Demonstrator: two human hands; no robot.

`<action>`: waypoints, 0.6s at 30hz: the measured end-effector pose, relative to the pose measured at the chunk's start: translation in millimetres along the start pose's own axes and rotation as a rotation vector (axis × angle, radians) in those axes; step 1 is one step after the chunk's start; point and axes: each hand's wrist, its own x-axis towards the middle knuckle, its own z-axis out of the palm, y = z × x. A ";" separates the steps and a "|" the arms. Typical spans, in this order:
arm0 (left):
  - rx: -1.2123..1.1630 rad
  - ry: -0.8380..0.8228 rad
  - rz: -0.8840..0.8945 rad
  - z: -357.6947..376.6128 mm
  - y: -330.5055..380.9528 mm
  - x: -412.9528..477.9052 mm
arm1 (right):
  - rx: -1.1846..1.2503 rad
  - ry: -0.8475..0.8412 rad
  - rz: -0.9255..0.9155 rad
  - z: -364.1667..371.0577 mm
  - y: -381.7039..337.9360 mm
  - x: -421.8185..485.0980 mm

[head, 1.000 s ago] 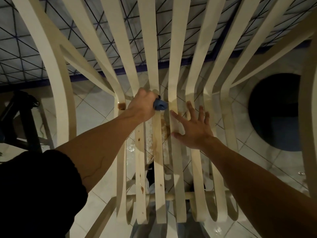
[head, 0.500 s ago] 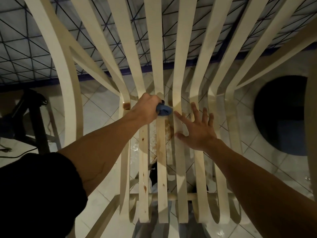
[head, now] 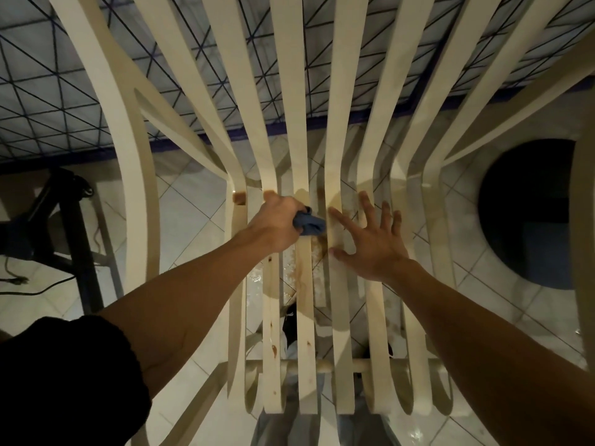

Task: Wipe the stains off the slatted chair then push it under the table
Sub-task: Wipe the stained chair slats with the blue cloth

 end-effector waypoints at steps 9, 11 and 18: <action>-0.033 0.009 0.026 6.0 0.7 -26.4 | 0.019 0.031 -0.003 4.0 1.3 -6.2; -0.011 -0.046 0.030 4.8 -0.4 -25.5 | 0.016 0.036 0.004 4.8 0.9 -5.6; -0.016 0.030 -0.011 0.5 -5.8 -3.9 | 0.017 0.027 0.005 5.1 1.5 -4.8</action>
